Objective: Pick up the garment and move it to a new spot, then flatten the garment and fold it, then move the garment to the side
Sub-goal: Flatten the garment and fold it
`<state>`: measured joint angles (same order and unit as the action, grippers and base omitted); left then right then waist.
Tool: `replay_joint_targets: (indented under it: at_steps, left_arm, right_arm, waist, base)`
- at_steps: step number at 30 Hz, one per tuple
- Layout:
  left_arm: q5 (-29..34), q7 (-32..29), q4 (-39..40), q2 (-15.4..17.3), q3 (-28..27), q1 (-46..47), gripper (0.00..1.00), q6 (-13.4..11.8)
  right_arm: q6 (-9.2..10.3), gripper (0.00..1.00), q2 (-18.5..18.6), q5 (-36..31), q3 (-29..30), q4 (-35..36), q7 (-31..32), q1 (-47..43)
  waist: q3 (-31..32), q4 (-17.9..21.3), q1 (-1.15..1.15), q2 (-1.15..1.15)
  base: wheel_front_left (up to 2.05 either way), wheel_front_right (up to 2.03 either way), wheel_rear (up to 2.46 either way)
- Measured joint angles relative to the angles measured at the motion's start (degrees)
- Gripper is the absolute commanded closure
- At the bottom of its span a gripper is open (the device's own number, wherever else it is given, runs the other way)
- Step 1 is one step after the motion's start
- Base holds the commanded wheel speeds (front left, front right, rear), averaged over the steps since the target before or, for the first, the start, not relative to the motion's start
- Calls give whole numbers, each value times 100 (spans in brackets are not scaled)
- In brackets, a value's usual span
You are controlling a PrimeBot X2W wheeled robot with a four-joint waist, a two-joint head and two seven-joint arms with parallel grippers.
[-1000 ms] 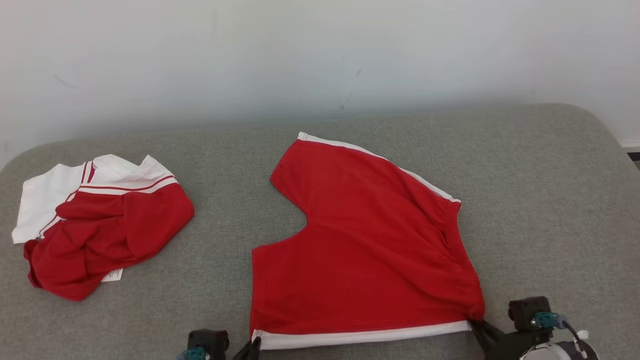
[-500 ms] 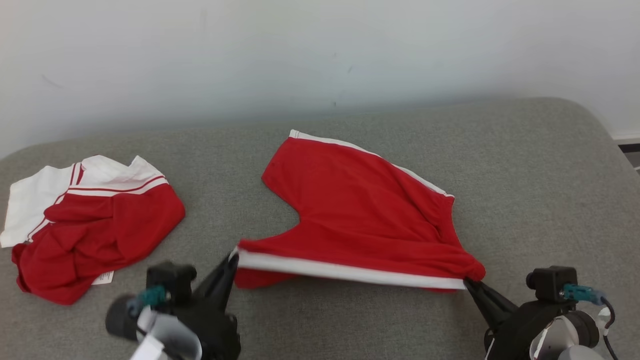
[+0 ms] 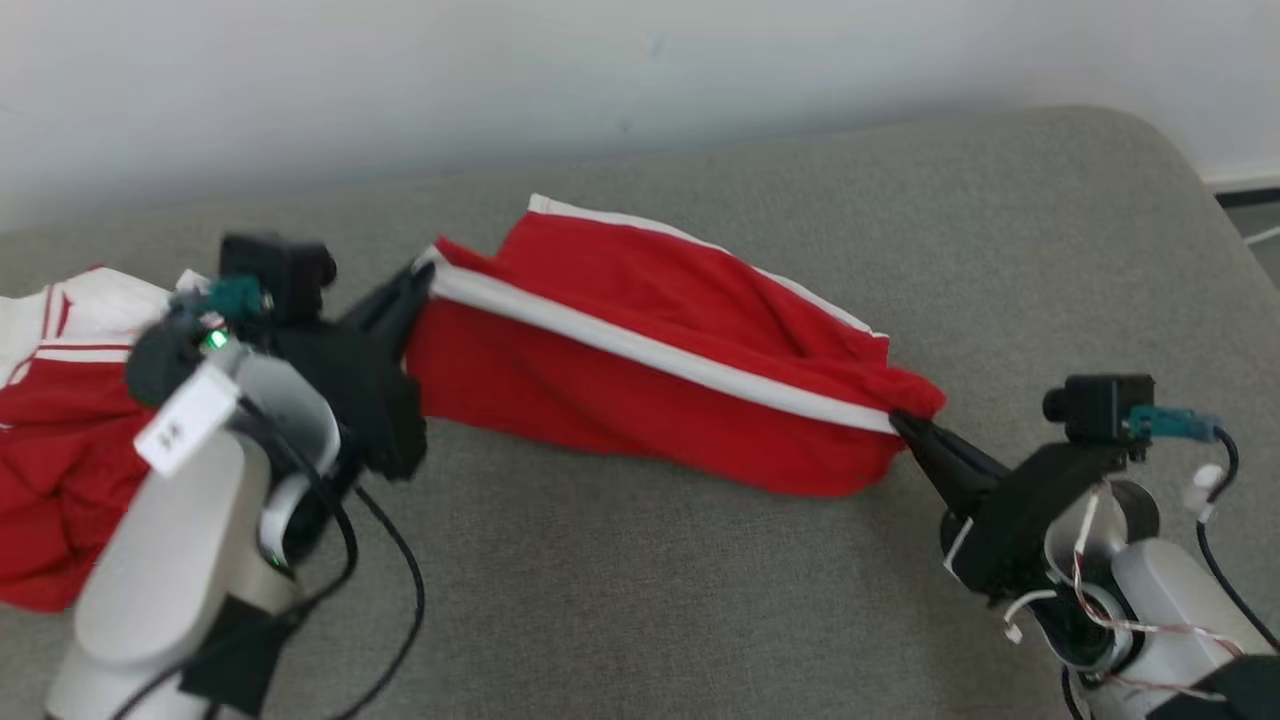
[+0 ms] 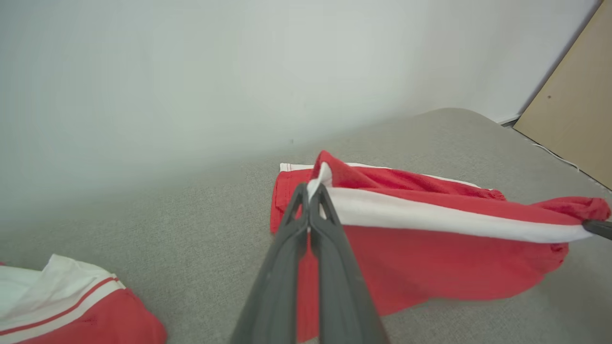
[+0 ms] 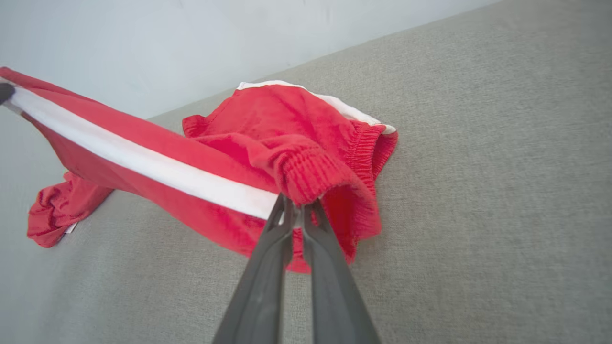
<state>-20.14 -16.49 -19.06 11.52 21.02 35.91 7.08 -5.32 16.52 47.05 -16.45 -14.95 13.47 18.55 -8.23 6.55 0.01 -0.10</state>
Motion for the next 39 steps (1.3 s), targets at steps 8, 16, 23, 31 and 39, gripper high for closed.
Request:
replay_joint_targets:
  at_steps: [8,16,23,31,39]
  left_arm:
    - [-178,-600,-679,101,18,1361,100,7]
    - [-199,-1048,-1393,256,188,2331,100,8]
    - [-225,-1202,-1896,478,526,3164,100,51]
    - [-316,-1128,-2477,505,837,3608,100,51]
    - [-341,-742,-2892,597,1248,3896,100,51]
  right_arm:
    - [-23,100,-328,491,125,-334,374,778]
    - [33,100,-673,703,178,-659,537,1446]
    - [75,100,-933,708,174,-879,516,1981]
    - [63,100,-1092,708,120,-1096,383,2321]
    - [-18,100,-1156,708,79,-1279,163,2457]
  waist:
    - [-534,259,0,0]
    - [-1098,522,0,0]
    - [-1564,756,0,0]
    - [-1975,1000,0,1]
    - [-2182,1141,0,0]
  base:
    - [0,0,0]
    - [0,0,0]
    - [0,0,0]
    - [0,0,0]
    - [0,0,0]
